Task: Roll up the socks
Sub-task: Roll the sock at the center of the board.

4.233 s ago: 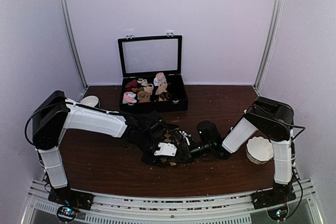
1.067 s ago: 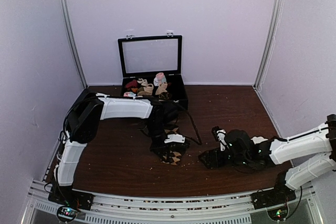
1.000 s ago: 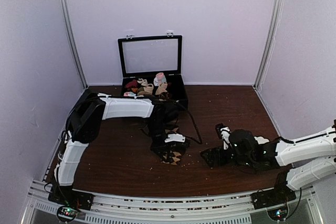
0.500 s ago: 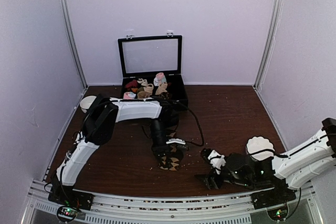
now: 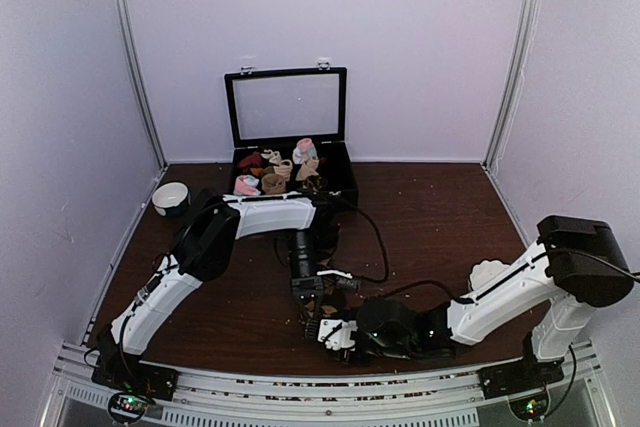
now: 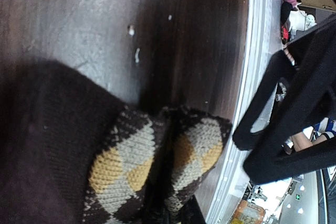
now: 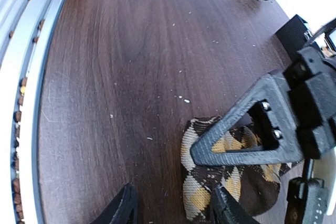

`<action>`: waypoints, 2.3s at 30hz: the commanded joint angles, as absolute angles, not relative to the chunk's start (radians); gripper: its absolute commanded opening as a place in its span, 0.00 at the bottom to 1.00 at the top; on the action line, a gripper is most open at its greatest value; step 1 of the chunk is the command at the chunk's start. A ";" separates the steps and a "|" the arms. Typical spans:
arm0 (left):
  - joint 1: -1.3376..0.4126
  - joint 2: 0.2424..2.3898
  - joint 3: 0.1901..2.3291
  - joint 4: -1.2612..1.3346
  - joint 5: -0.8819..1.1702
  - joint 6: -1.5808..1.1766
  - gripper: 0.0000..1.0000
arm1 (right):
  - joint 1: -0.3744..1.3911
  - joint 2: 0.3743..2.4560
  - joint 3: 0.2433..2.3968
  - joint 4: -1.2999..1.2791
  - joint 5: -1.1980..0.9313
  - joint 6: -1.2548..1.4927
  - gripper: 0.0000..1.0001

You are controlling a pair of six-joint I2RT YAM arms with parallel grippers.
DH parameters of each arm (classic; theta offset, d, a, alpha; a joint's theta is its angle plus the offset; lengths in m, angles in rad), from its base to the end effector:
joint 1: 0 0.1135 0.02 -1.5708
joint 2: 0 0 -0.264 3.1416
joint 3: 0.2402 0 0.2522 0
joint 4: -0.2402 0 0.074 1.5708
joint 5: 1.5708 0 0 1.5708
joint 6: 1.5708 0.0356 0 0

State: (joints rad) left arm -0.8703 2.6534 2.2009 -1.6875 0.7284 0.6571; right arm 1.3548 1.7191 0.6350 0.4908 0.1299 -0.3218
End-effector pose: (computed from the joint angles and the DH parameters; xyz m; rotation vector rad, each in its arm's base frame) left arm 0.2690 -0.3559 0.0995 -1.4567 -1.9057 0.8294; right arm 0.0725 0.3089 0.1250 -1.5795 1.5226 0.4518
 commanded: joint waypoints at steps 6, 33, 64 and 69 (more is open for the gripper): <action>-0.862 2.723 2.201 -1.653 0.649 0.692 0.02 | 1.289 1.802 0.702 0.492 0.064 -0.421 0.44; -0.794 1.997 1.600 -0.993 0.600 0.697 0.52 | 1.121 1.853 0.728 0.261 -0.283 -0.067 0.00; -0.949 2.037 1.385 -0.717 0.330 0.784 0.41 | 0.871 2.069 0.710 0.471 -0.786 0.749 0.00; -0.951 2.041 1.375 -0.680 0.299 0.763 0.40 | 0.868 2.073 0.733 0.433 -0.790 0.739 0.00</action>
State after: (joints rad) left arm -0.9501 2.0197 1.3750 -0.7174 0.3584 0.7803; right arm 0.8764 2.0090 0.7593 0.6441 -0.8284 0.7311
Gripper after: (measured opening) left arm 0.401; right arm 0.056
